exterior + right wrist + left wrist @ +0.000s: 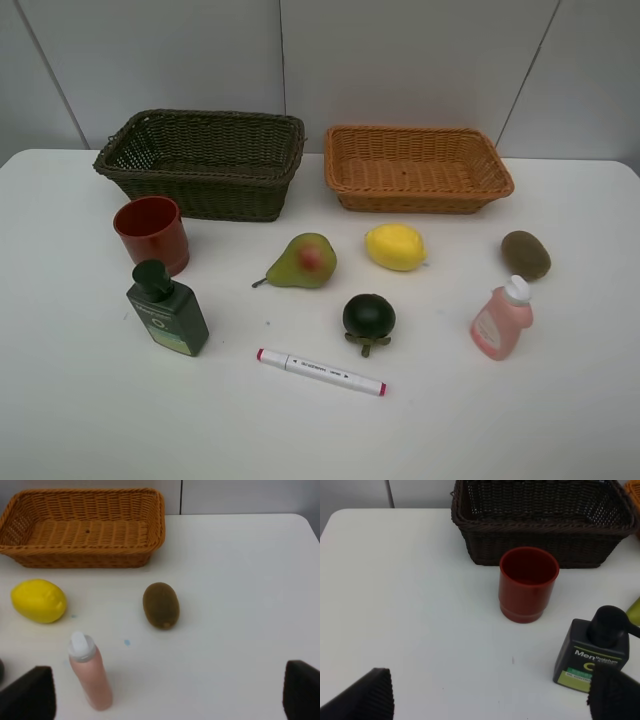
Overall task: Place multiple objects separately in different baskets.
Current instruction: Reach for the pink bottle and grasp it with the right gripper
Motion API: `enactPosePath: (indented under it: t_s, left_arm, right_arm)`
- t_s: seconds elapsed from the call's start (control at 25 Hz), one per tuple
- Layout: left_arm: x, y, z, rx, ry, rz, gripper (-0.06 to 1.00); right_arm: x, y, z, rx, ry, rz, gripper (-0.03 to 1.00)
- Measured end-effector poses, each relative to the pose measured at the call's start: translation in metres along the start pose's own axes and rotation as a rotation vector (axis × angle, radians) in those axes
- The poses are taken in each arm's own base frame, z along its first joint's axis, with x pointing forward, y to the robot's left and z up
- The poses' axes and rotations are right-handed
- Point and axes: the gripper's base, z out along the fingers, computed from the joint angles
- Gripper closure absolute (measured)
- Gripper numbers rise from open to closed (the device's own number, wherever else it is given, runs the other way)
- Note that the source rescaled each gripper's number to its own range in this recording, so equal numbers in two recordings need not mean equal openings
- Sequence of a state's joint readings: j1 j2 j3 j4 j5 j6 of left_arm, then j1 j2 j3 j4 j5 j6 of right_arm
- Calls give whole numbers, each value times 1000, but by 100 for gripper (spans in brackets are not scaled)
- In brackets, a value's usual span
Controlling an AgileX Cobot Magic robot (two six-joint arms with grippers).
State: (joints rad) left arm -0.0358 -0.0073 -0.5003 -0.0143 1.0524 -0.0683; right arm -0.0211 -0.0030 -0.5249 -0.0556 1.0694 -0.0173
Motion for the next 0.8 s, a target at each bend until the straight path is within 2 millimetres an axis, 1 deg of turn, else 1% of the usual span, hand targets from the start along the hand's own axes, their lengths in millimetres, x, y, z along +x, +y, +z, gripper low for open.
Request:
enactPosePath:
  t_s: [0.8]
  left_arm:
    - [0,0,0,0,0,0,-6]
  right_arm:
    - [0,0,0,0,0,0,-2]
